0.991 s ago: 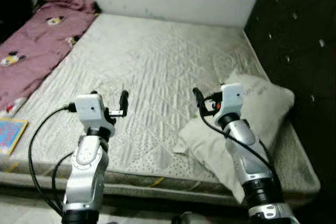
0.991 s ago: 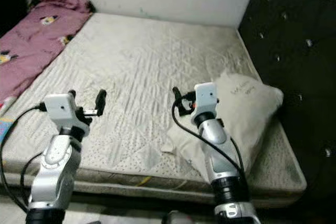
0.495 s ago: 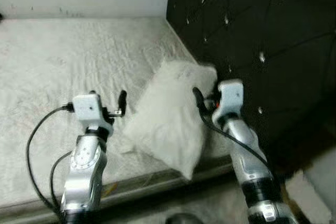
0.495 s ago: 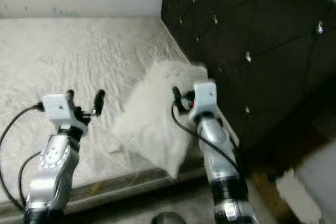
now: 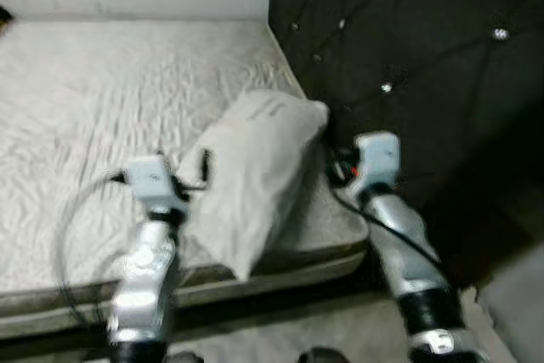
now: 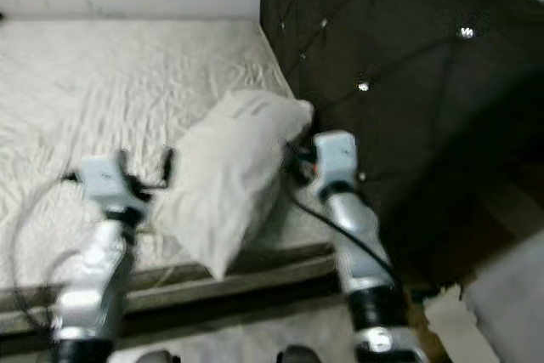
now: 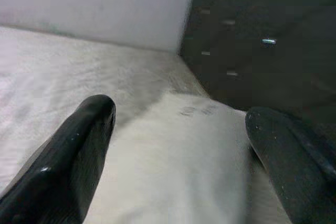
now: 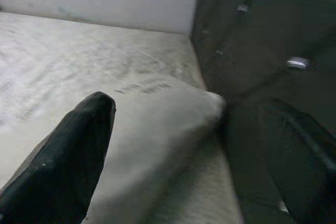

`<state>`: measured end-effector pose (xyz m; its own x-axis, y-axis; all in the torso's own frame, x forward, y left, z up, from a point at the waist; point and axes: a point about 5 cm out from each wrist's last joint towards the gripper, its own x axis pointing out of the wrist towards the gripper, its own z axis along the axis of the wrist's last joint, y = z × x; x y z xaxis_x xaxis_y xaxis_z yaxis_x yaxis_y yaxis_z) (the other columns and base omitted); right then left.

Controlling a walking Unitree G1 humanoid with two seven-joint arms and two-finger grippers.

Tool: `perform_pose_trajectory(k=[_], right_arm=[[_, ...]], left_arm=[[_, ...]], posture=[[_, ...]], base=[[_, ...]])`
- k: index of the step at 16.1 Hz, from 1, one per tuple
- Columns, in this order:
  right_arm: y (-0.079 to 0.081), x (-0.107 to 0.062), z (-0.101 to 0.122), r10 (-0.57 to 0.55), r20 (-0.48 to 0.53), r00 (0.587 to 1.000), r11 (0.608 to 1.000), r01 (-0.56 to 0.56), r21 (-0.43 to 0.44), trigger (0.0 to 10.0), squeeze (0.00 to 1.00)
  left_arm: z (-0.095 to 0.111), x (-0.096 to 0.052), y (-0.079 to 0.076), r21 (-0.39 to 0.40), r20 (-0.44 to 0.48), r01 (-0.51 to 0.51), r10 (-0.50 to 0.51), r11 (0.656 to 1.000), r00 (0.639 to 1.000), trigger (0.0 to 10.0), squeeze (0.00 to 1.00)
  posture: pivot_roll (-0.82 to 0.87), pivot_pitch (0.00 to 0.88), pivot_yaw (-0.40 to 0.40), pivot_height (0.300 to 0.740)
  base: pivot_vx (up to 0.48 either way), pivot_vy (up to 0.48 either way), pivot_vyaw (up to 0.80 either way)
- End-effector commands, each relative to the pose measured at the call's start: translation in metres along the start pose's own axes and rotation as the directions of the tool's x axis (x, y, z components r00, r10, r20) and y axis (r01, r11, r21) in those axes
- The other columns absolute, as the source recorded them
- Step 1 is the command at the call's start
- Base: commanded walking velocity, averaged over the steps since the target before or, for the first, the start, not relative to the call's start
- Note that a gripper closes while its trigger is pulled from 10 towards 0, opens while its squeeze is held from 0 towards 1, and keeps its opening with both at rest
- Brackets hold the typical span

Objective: Clean up the room

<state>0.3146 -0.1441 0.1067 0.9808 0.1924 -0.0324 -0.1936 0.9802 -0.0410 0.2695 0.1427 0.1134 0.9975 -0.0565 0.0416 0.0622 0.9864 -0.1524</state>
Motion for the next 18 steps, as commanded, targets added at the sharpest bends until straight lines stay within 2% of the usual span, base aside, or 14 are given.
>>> perform_pose_trajectory(k=[1,7,10,15,18], right_arm=[[0.003,0.002,0.005,0.004,0.019,1.0,1.0,-0.004,0.015,10.0,0.0],[0.005,0.003,0.006,0.02,0.026,0.999,1.0,-0.02,-0.004,10.0,0.0],[0.006,0.003,0.006,0.02,0.025,0.999,1.0,-0.02,-0.003,10.0,0.0],[0.006,0.004,0.007,0.016,0.029,0.999,1.0,-0.017,0.006,10.0,0.0],[0.013,0.006,0.015,0.034,0.052,0.998,0.999,-0.034,0.006,10.0,0.0]], left_arm=[[0.006,0.001,0.006,0.019,0.019,-0.024,0.023,1.0,1.0,10.0,0.0],[0.006,0.002,0.007,0.022,0.02,-0.034,0.034,0.999,0.999,10.0,0.0],[0.006,0.002,0.008,0.023,0.019,-0.037,0.037,0.999,0.999,10.0,0.0],[0.008,0.002,0.009,0.022,0.03,-0.034,0.033,0.999,0.999,10.0,0.0],[0.013,-0.002,0.013,0.035,0.053,-0.044,0.043,0.998,0.998,10.0,0.0]], posture=[[-0.09,0.0,-0.067,0.74],[-0.09,0.0,-0.066,0.74],[-0.09,0.0,-0.066,0.74],[-0.08,0.0,-0.065,0.74],[-0.07,0.0,-0.067,0.74]], base=[[0.0,0.0,0.0],[0.0,0.0,0.0],[0.0,0.0,0.79],[0.0,0.0,0.0],[0.0,0.0,0.0]])
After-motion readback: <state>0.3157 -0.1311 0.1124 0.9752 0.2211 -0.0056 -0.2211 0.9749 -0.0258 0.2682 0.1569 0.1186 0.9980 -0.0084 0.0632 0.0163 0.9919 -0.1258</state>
